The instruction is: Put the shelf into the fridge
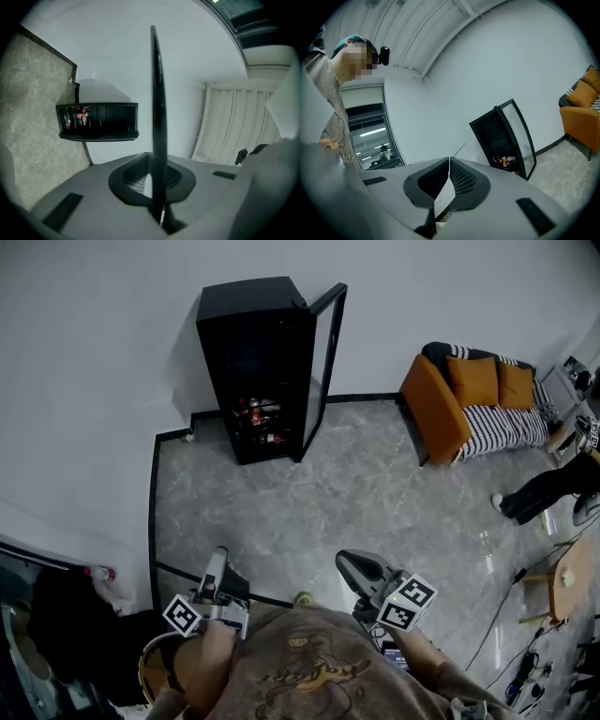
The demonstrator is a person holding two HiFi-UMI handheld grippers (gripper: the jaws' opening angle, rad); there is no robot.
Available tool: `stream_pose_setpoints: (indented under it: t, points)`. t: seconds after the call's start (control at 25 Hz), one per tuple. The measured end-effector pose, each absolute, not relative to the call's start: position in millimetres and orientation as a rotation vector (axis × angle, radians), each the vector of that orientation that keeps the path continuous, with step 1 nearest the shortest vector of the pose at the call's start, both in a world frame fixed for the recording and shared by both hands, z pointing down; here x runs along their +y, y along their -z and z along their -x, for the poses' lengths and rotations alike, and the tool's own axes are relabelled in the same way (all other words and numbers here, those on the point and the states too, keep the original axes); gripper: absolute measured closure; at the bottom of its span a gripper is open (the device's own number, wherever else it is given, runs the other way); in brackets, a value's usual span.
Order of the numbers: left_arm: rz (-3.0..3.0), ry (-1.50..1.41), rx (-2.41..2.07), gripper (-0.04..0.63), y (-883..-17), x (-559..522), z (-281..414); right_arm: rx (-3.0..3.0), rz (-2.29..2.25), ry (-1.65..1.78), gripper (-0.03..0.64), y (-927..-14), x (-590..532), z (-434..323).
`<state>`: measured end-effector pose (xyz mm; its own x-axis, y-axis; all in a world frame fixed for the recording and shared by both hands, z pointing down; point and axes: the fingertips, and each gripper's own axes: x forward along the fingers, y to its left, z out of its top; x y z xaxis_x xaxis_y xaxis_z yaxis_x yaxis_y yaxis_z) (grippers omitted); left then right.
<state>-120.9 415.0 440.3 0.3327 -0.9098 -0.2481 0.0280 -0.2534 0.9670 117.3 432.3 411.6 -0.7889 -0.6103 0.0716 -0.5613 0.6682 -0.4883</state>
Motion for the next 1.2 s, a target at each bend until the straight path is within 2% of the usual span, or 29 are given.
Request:
stream_pose_setpoints:
  t: [0.56,1.2]
  points:
    - [-1.551,1.121,-0.781,0.581,-446,371,95,2.698,1.026,0.791,0.595,-421,394,-145]
    - [-1.500,1.120,-0.763,0.581,-459,279,97,2.709,1.039,0.835,0.595,-435,311,-135]
